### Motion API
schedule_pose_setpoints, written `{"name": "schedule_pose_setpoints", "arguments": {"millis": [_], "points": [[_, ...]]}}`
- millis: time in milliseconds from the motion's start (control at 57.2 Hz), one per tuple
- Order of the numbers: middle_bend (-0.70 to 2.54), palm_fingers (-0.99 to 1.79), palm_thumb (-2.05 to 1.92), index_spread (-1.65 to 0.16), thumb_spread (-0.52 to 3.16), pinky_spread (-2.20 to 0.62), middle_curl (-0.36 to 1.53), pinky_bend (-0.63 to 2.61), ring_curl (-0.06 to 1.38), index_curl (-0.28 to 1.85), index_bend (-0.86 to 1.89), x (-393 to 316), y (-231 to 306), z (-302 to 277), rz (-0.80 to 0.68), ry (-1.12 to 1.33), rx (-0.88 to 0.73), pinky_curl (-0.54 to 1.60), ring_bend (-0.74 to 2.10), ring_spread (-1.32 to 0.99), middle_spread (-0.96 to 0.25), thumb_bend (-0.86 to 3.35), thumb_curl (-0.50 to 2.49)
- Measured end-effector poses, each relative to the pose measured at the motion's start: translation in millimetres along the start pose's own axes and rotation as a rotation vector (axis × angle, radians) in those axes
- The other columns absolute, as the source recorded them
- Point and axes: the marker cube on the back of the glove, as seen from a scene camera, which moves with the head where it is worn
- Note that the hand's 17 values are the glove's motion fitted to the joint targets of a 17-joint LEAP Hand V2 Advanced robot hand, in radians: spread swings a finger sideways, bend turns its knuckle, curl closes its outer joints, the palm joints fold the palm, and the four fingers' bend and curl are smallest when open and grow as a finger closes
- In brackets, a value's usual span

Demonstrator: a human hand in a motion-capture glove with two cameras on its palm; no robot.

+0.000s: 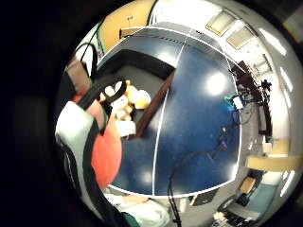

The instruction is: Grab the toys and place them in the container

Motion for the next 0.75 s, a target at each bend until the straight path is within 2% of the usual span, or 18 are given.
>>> {"name": "schedule_pose_setpoints", "arguments": {"millis": [70, 105, 140, 157, 175, 210, 332, 384, 454, 524, 647, 751], "points": [[0.33, 0.68, 0.82, -0.38, 0.44, -0.38, 0.5, 1.06, 0.51, 0.43, 0.12, -14, -2, 11, 0.012, -0.025, -0.001, 0.42, 0.89, -0.39, -0.34, 0.02, 0.93], [0.26, 0.58, 0.79, -0.37, 0.61, -0.36, 0.48, 1.09, 0.51, 0.43, 0.11, -38, 7, 12, 0.003, -0.089, -0.026, 0.43, 0.9, -0.36, -0.31, 0.02, 0.91], [0.18, 0.22, 0.73, -0.35, 0.7, -0.29, 0.47, 1.1, 0.51, 0.44, 0.12, -65, 18, 12, -0.014, -0.157, -0.052, 0.45, 0.81, -0.3, -0.25, -0.02, 0.87], [0.18, 0.13, 0.7, -0.35, 0.75, -0.26, 0.48, 1.13, 0.51, 0.45, 0.12, -67, 19, 14, -0.024, -0.165, -0.06, 0.47, 0.78, -0.27, -0.23, -0.03, 0.85], [0.13, -0.17, 0.62, -0.33, 0.79, -0.21, 0.46, 1.17, 0.47, 0.44, 0.12, -64, 17, 17, -0.035, -0.16, -0.063, 0.48, 0.61, -0.22, -0.17, -0.08, 0.81], [0.13, -0.35, 0.52, -0.32, 0.85, -0.15, 0.44, 1.17, 0.43, 0.42, 0.12, -55, 13, 21, -0.047, -0.152, -0.066, 0.47, 0.43, -0.15, -0.11, -0.1, 0.76], [0.09, -0.35, 0.36, -0.28, 1.01, -0.01, 0.36, 1.09, 0.29, 0.35, 0.12, -57, 18, 20, -0.026, -0.155, -0.054, 0.4, 0.16, -0.03, 0.0, -0.06, 0.64], [0.09, -0.35, 0.32, -0.28, 1.05, 0.02, 0.34, 1.06, 0.27, 0.34, 0.11, -63, 24, 14, -0.026, -0.186, -0.051, 0.38, 0.14, 0.0, 0.02, -0.04, 0.61], [0.09, -0.34, 0.3, -0.27, 1.09, 0.05, 0.31, 1.03, 0.25, 0.32, 0.11, -24, 13, 18, -0.02, -0.082, -0.016, 0.37, 0.14, 0.03, 0.04, -0.03, 0.56], [0.09, -0.33, 0.29, -0.27, 1.12, 0.07, 0.29, 1.0, 0.24, 0.31, 0.12, -15, 17, 15, -0.008, -0.089, -0.003, 0.36, 0.14, 0.05, 0.06, -0.02, 0.53], [0.09, -0.31, 0.28, -0.27, 1.16, 0.09, 0.26, 0.97, 0.22, 0.29, 0.12, 22, 23, 23, -0.033, -0.02, 0.024, 0.34, 0.14, 0.07, 0.06, -0.02, 0.48], [0.1, -0.28, 0.3, -0.27, 1.19, 0.09, 0.24, 0.93, 0.21, 0.29, 0.13, 25, 47, 30, -0.109, 0.016, 0.054, 0.33, 0.15, 0.07, 0.06, -0.01, 0.46]]}}
